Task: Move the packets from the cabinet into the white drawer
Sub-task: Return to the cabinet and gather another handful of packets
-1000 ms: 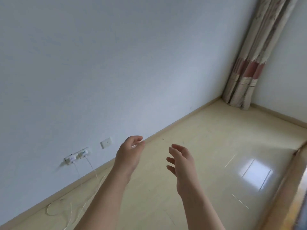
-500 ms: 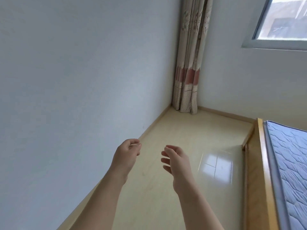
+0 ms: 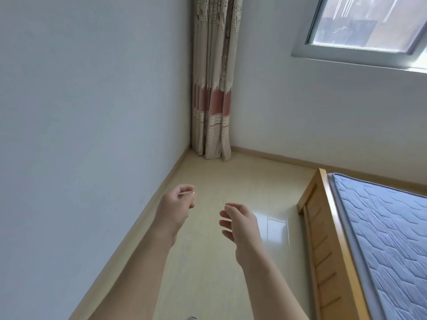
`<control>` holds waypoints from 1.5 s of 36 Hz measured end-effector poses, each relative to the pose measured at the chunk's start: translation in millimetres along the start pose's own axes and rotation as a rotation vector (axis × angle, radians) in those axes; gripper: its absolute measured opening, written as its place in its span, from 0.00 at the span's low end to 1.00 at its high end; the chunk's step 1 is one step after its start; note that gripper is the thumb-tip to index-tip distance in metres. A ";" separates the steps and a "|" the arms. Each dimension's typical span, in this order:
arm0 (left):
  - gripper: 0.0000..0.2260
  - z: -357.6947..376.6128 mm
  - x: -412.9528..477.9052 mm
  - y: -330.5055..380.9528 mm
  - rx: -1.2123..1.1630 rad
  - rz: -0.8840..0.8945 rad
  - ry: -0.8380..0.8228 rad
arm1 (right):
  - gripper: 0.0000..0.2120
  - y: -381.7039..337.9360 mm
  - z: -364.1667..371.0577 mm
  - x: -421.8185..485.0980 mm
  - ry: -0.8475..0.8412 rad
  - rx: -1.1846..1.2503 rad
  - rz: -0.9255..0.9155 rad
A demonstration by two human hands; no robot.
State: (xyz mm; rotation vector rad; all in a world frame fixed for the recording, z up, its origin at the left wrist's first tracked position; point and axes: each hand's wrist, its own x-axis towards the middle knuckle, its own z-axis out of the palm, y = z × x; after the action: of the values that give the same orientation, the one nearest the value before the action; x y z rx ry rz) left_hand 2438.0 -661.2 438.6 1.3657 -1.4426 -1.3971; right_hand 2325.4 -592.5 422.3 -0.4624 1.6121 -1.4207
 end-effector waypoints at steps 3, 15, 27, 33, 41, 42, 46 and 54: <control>0.05 21.1 70.3 24.5 0.016 0.015 -0.020 | 0.05 -33.2 3.6 57.4 0.056 0.019 0.006; 0.05 159.3 260.4 72.8 0.102 0.009 -0.288 | 0.05 -109.0 -41.7 257.7 0.279 0.185 0.042; 0.06 348.2 454.4 163.0 0.079 0.075 -0.365 | 0.06 -232.5 -148.5 479.9 0.360 0.234 -0.071; 0.08 422.8 527.3 188.9 0.044 0.034 -0.394 | 0.06 -271.6 -186.5 564.7 0.387 0.243 -0.054; 0.07 538.5 648.4 225.7 0.039 0.053 -0.503 | 0.06 -313.8 -246.8 703.4 0.480 0.267 -0.036; 0.07 553.2 665.5 231.9 0.039 0.056 -0.511 | 0.06 -322.5 -255.1 723.1 0.492 0.269 -0.041; 0.06 618.8 729.7 264.1 0.075 0.086 -0.578 | 0.06 -366.2 -292.4 796.6 0.549 0.291 -0.060; 0.06 779.1 794.1 310.2 0.161 0.118 -0.799 | 0.06 -412.0 -392.6 888.3 0.756 0.389 -0.075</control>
State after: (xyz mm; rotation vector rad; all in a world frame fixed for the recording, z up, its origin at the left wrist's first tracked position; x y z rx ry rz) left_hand 1467.8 -1287.3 459.7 0.7978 -2.1312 -1.8846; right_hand 1433.8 -1156.3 436.7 0.2886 1.8169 -2.0606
